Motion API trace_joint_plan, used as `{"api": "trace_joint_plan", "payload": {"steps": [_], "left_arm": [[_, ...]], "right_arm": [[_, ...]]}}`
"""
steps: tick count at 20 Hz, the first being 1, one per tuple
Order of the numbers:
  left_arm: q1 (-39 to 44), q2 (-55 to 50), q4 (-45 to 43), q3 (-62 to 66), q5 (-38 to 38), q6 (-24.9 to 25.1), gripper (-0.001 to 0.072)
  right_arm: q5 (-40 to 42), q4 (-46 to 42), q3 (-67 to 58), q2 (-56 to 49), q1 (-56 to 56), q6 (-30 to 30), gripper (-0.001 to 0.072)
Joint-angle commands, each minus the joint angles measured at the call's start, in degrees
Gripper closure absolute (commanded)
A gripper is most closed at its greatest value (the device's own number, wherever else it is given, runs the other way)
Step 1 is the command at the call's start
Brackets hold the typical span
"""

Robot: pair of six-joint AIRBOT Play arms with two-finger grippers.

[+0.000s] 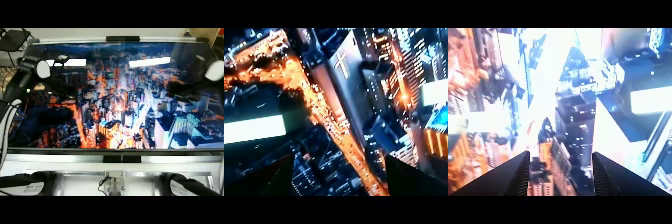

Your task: Fold the shirts.

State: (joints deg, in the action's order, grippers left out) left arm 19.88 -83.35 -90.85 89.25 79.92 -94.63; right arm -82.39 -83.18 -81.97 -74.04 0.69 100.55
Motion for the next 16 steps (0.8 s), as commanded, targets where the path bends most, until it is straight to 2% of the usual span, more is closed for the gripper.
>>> {"api": "trace_joint_plan", "payload": {"steps": [1,16], "left_arm": [[0.20,1.11,0.28,-2.64,-5.84,-5.62,0.0030],[0.48,1.01,0.42,-4.98,-7.78,-5.51,0.0030]], "right_arm": [[-3.82,-5.75,-6.23,-7.45,3.06,-3.50,0.0214],[-3.28,-5.88,-6.23,-7.45,3.04,-3.48,0.0214]]}}
